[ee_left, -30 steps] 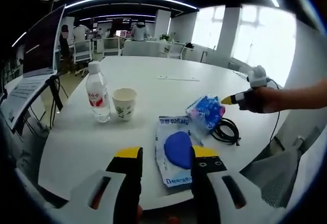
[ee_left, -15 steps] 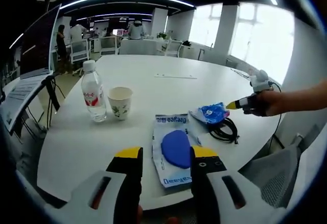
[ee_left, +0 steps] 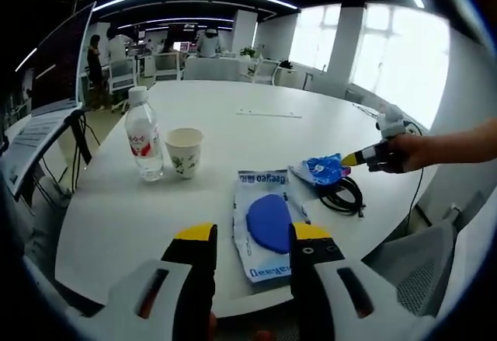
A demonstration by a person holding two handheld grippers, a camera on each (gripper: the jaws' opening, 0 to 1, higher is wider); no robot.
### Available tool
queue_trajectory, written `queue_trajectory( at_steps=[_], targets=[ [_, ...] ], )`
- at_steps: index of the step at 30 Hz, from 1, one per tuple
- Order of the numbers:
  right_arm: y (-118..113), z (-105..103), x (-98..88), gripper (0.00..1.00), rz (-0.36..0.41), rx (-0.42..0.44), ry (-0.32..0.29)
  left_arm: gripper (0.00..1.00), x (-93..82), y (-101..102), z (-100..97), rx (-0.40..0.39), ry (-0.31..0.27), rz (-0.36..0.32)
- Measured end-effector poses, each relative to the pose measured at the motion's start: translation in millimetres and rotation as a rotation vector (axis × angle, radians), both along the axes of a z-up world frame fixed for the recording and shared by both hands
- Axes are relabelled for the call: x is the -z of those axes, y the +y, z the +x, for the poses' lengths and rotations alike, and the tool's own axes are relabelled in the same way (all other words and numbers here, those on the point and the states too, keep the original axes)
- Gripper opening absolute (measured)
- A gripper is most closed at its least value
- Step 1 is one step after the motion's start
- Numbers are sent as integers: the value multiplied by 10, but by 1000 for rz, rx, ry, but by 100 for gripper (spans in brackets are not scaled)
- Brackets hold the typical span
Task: Arrange the tabletop items into an orderly group along one side of the table until the central work area is clear of visible clutter.
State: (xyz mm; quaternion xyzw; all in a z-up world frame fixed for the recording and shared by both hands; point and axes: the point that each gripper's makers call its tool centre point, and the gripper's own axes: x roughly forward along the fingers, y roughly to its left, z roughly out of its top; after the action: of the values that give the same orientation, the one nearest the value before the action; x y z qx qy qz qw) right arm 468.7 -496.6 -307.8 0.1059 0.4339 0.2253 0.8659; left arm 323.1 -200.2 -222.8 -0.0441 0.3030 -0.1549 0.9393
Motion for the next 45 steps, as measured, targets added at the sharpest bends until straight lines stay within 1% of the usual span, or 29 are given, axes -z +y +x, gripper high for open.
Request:
queue_trajectory(
  at_steps=[4, 8, 10, 13, 14, 16, 20, 23, 26, 29, 31, 33, 35, 41, 45],
  targets=[
    [40, -22, 13, 17, -2, -8, 7, 36, -2, 8, 1, -3, 0, 0],
    [55, -32, 42, 11, -21, -10, 14, 36, 2, 20, -3, -9, 1, 0],
    [67, -38, 47, 5, -22, -11, 20, 36, 2, 33, -4, -12, 2, -1],
    [85, 36, -9, 0, 2, 40, -9, 36, 19, 56, -11, -22, 7, -5],
    [87, 74, -32, 0, 20, 80, -15, 36, 28, 68, -15, -25, 8, -5],
    [97, 74, -95, 0, 22, 114, -25, 36, 36, 76, -22, -26, 10, -4],
    [174, 65, -251, 0, 35, 160, -41, 36, 33, 82, -21, -29, 9, -4],
    [181, 91, -322, 0, 30, 190, -55, 36, 30, 96, -20, -34, 9, -4],
    [134, 152, -387, 0, 35, 251, -65, 36, 27, 121, -20, -42, 9, -5],
    [54, 219, -389, 0, 52, 310, -54, 36, 32, 127, -28, -45, 10, -6],
    [11, 235, -391, 0, 50, 329, -49, 36, 40, 129, -34, -46, 11, -5],
    [-10, 260, -373, 0, 37, 317, -50, 36, 49, 134, -41, -47, 15, -5],
    [-4, 268, -340, 0, 26, 278, -40, 36, 49, 137, -47, -49, 15, -5],
    [-98, 301, -333, 1, 15, 287, -41, 36, 48, 157, -39, -56, 17, -8],
    [-207, 427, -200, 5, 16, 281, -26, 36, 53, 150, -41, -53, 20, -8]
  ],
)
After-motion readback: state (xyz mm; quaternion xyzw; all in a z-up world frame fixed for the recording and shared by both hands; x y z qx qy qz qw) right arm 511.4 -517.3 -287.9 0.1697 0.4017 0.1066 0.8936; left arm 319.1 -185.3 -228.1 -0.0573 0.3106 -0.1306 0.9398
